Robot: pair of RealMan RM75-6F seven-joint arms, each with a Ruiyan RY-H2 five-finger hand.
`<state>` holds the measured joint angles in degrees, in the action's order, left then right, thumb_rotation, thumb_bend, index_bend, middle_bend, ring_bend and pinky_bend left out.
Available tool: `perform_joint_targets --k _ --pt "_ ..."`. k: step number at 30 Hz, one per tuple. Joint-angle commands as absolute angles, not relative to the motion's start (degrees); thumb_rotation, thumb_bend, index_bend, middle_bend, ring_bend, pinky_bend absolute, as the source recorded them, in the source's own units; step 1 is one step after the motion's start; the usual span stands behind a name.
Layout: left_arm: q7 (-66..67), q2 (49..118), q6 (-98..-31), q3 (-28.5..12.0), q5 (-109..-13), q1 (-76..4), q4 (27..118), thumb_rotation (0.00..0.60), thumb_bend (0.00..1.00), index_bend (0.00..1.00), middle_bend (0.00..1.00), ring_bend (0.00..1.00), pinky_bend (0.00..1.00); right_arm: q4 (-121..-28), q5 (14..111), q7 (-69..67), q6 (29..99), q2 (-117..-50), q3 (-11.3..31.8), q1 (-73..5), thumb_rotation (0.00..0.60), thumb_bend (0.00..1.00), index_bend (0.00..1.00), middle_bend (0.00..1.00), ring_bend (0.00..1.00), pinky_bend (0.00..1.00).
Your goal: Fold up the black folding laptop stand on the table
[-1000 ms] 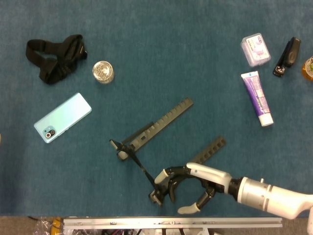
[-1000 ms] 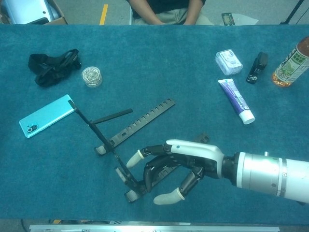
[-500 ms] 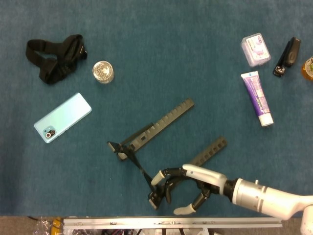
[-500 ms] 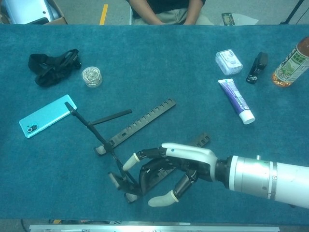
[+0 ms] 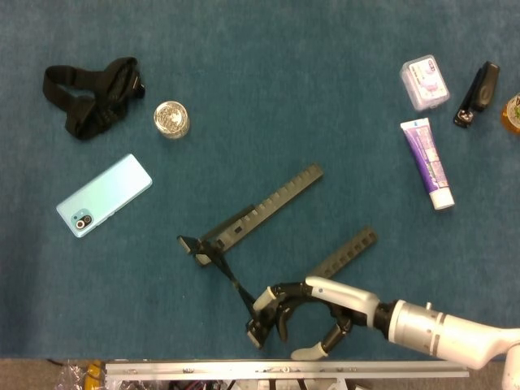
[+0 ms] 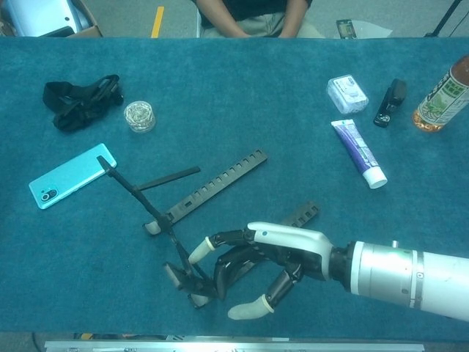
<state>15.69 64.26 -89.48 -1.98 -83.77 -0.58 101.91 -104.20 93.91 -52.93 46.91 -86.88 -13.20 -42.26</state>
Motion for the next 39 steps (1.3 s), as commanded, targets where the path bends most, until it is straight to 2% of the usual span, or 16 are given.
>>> perform_joint_targets --k 1,11,20,28,34,39 --pt "15.83 64.34 -89.41 -1.93 -83.79 -0.59 101.92 0.6 0.28 0.18 0.18 0.07 0.14 -103.89 93.94 -52.98 46.83 -86.94 -13.46 -42.11 0.6 0.18 0.25 0.55 0.36 0.29" --pt "16.28 64.23 -89.56 -1.93 -83.84 -0.47 102.26 0.6 0.28 0.18 0.18 0.07 0.14 -103.08 94.09 -53.73 46.82 -87.25 -13.67 -41.83 0.6 0.18 0.25 0.55 0.36 0.29" --pt "16.51 64.33 -89.28 -1.85 -84.2 -0.65 102.54 0.6 0.28 0.18 0.18 0.07 0.14 -104.85 95.64 -55.48 50.84 -83.47 -13.08 -41.3 0.6 0.18 0.25 0.51 0.35 0.29" --pt "15.74 64.2 -88.89 -1.77 -84.25 -0.76 102.69 0.6 0.28 0.18 0.18 0.07 0.14 -105.98 94.34 -52.49 56.36 -81.3 -9.03 -39.83 0.6 0.18 0.24 0.4 0.24 0.3" --pt "14.89 63.79 -89.05 -1.73 -84.22 -0.55 102.77 0.6 0.28 0.18 0.18 0.07 0.14 -105.76 89.85 -50.4 55.38 -82.89 -4.57 -40.38 0.6 0.18 0.09 0.28 0.12 0.18" --pt "14.41 63.48 -89.31 -1.63 -84.29 -0.29 102.76 0.6 0.28 0.18 0.18 0.07 0.14 -104.61 86.42 -49.35 52.95 -85.74 -1.31 -41.6 0.6 0.18 0.05 0.24 0.06 0.14"
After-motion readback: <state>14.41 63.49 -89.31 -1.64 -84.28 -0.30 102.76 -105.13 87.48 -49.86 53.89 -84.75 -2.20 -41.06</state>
